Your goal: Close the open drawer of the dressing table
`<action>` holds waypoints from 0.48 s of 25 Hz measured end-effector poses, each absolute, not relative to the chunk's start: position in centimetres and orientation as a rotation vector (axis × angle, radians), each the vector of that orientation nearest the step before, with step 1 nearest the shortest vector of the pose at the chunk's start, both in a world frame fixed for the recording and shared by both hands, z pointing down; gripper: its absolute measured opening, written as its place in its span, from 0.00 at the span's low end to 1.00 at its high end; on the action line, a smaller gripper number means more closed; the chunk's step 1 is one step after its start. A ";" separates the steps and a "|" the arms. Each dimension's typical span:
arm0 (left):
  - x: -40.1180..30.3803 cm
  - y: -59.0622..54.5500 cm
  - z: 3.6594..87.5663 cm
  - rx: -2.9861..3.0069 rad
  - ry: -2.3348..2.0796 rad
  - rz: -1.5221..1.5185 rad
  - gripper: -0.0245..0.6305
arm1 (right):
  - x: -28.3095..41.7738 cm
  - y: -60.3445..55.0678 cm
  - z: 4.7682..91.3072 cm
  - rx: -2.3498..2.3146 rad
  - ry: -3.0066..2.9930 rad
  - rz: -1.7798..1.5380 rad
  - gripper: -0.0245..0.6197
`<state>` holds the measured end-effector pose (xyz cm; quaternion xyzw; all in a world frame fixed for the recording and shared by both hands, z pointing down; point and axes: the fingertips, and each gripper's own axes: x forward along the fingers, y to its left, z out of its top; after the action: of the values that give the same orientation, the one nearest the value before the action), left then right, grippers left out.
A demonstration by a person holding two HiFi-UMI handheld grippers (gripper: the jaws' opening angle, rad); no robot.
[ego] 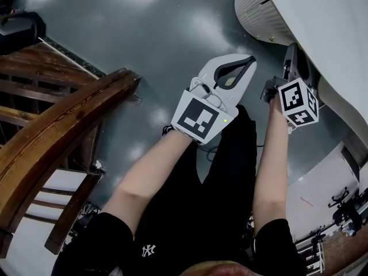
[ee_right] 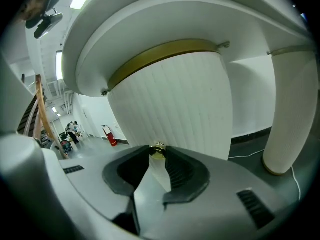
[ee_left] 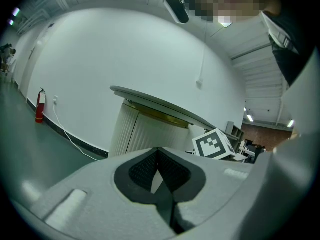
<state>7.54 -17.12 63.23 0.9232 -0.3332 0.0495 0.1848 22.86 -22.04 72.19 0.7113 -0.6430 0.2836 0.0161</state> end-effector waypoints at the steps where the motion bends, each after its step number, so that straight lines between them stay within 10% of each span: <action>1: 7.4 -17.3 63.3 2.601 -0.942 0.138 0.05 | 22.9 -22.3 72.2 2.214 -2.001 0.877 0.21; 12: 6.8 -17.7 63.5 2.578 -0.976 0.137 0.05 | 23.3 -22.9 72.3 2.192 -2.010 0.817 0.21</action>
<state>6.83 -17.71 63.47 0.9171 -0.3472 0.0489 0.1896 23.28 -22.89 72.27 0.7104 -0.6514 0.2649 0.0285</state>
